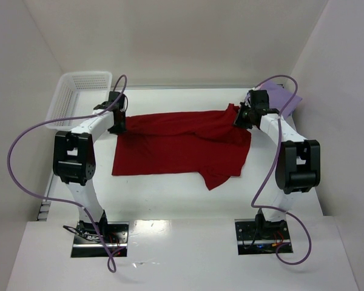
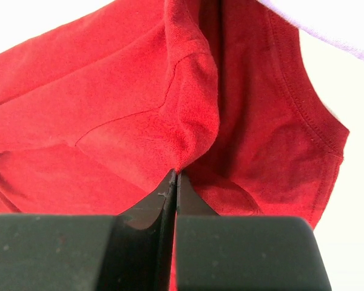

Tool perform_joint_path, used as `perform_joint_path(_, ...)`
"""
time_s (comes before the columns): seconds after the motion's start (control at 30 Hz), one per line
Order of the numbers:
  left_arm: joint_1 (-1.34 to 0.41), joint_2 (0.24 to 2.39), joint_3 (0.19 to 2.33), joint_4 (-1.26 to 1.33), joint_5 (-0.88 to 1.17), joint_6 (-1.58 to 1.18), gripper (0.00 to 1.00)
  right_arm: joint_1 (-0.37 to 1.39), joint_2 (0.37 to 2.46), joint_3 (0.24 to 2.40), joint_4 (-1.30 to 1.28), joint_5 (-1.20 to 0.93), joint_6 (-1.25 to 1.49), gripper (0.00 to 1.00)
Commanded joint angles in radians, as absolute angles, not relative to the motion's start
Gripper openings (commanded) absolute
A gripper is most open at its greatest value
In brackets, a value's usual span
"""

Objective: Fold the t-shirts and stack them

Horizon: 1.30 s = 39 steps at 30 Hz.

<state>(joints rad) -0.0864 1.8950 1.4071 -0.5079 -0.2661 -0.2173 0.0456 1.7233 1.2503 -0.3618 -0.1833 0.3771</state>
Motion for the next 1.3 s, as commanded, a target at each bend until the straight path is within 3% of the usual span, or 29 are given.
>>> perform_joint_path(0.0, -0.081, 1.913, 1.431, -0.552, -0.331, -0.261, 0.34, 0.046, 1.730, 1.244, -0.331, -0.155, 0.379, 0.00)
perform_joint_path(0.07, -0.081, 1.902, 1.431, -0.552, -0.322, -0.261, 0.40, 0.046, 1.730, 1.244, -0.331, -0.155, 0.379, 0.00)
perform_joint_path(0.13, -0.081, 1.875, 1.445, -0.543, -0.295, -0.261, 0.58, 0.046, 1.730, 1.244, -0.331, -0.155, 0.379, 0.00)
perform_joint_path(0.27, -0.081, 1.876, 1.520, -0.513, -0.218, -0.261, 0.73, 0.046, 1.740, 1.253, -0.331, -0.155, 0.379, 0.00)
perform_joint_path(0.57, -0.081, 2.052, 1.693, -0.502, -0.144, -0.294, 0.71, 0.055, 1.730, 1.253, -0.350, -0.124, 0.370, 0.01)
perform_joint_path(0.9, -0.044, 2.100, 1.609, -0.437, -0.147, -0.318, 0.58, 0.055, 1.761, 1.253, -0.350, -0.124, 0.360, 0.01)
perform_joint_path(1.27, -0.015, 2.146, 1.620, -0.428, -0.127, -0.318, 0.59, 0.055, 1.770, 1.253, -0.350, -0.124, 0.360, 0.01)
